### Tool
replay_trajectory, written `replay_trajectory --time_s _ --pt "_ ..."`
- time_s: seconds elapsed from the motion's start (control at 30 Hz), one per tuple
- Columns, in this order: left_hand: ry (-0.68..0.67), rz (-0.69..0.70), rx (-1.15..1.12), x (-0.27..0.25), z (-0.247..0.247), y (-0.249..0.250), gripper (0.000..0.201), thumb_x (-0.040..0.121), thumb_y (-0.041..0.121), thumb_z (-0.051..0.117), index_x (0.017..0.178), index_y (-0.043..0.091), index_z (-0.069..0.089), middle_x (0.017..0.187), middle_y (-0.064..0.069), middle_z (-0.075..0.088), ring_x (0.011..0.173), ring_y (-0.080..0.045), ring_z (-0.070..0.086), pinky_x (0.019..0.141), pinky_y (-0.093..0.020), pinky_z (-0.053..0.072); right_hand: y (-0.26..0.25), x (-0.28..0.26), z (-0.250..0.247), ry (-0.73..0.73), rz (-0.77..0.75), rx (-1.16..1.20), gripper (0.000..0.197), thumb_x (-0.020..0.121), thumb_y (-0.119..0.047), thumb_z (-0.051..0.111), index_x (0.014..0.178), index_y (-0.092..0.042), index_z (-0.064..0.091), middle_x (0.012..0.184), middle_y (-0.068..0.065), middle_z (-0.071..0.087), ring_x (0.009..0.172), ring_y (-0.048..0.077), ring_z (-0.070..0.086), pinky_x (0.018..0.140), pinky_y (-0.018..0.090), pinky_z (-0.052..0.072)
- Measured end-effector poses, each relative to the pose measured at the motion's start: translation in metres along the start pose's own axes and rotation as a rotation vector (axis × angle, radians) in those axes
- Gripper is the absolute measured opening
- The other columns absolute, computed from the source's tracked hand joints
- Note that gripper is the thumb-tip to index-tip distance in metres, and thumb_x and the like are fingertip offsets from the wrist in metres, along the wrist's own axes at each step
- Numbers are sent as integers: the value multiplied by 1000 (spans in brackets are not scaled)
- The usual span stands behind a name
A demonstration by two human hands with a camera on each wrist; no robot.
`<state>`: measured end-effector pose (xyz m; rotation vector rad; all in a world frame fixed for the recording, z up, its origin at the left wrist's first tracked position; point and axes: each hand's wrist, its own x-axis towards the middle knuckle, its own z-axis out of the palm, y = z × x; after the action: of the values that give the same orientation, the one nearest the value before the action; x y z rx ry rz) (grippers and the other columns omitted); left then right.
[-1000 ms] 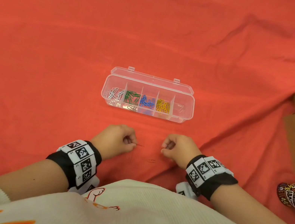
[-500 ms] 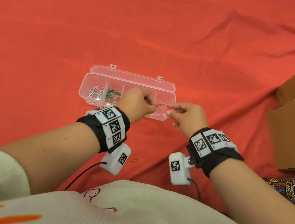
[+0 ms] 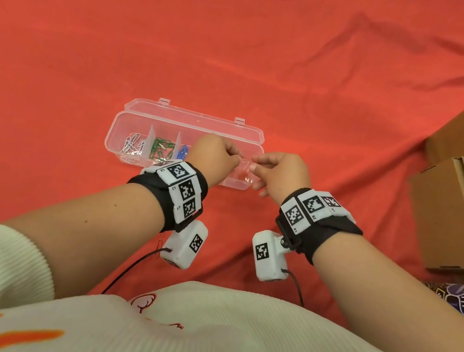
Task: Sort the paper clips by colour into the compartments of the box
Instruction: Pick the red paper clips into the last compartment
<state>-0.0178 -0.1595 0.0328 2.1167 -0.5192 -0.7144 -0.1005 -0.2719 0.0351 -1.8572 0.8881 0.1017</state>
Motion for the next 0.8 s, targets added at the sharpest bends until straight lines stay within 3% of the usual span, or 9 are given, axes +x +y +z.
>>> replay_trajectory --time_s 0.1,0.2,0.3,0.37,0.47,0.53,0.6,0.7,0.8 --pt "34 21 -18 -6 -7 -6 14 79 9 58 85 14 70 67 -1 63 62 -17 57 63 -28 48 3 -3 0 43 -68 -76 17 87 -9 60 102 -14 67 78 1 63 42 6 57 40 19 46" --pt "68 78 -29 -17 -20 -14 16 78 9 60 85 19 70 74 0 64 63 -11 54 63 -25 44 5 -11 2 62 -141 -115 11 83 -15 65 90 -22 69 74 -1 63 46 12 56 46 16 45" --pt "145 157 30 -34 -36 -30 20 76 7 60 84 22 70 76 4 58 63 -3 48 63 -15 39 7 -23 6 -18 -199 -127 14 81 -15 65 83 -29 66 68 -5 57 47 14 53 57 25 47" --pt "140 174 64 -47 -47 -46 21 74 3 61 84 20 70 77 5 55 65 -5 49 62 -7 36 11 -31 11 -96 -221 -164 16 81 -14 66 82 -30 64 68 -5 55 44 8 51 56 22 45" --pt "82 141 218 -63 -58 -79 24 71 0 60 82 19 70 83 -4 57 70 -16 52 68 -20 36 22 -41 23 -231 -210 -312 12 80 -18 68 88 -26 68 69 -7 55 40 -2 50 56 17 42" --pt "49 85 302 -71 -63 -101 23 71 1 60 82 20 70 80 1 53 71 -15 50 70 -25 37 28 -46 35 -317 -190 -404 15 79 -20 69 93 -23 69 69 -9 55 45 -7 52 58 15 39" --pt "39 35 357 -76 -68 -120 18 73 5 63 84 18 69 75 8 46 71 -12 46 71 -26 37 32 -53 48 -391 -183 -492 17 78 -22 70 96 -22 69 74 -8 57 57 -2 52 60 12 36" --pt "103 -68 369 -77 -74 -139 13 75 12 66 86 18 67 81 2 49 77 -16 50 77 -31 44 36 -61 68 -469 -181 -597 20 79 -22 69 98 -18 68 85 1 65 73 10 52 58 8 31" --pt "166 -126 336 -73 -76 -144 10 77 17 66 86 16 64 75 1 50 80 -20 52 75 -31 41 42 -66 84 -472 -158 -678 19 78 -25 69 95 -19 65 79 -4 57 76 13 52 65 22 39"
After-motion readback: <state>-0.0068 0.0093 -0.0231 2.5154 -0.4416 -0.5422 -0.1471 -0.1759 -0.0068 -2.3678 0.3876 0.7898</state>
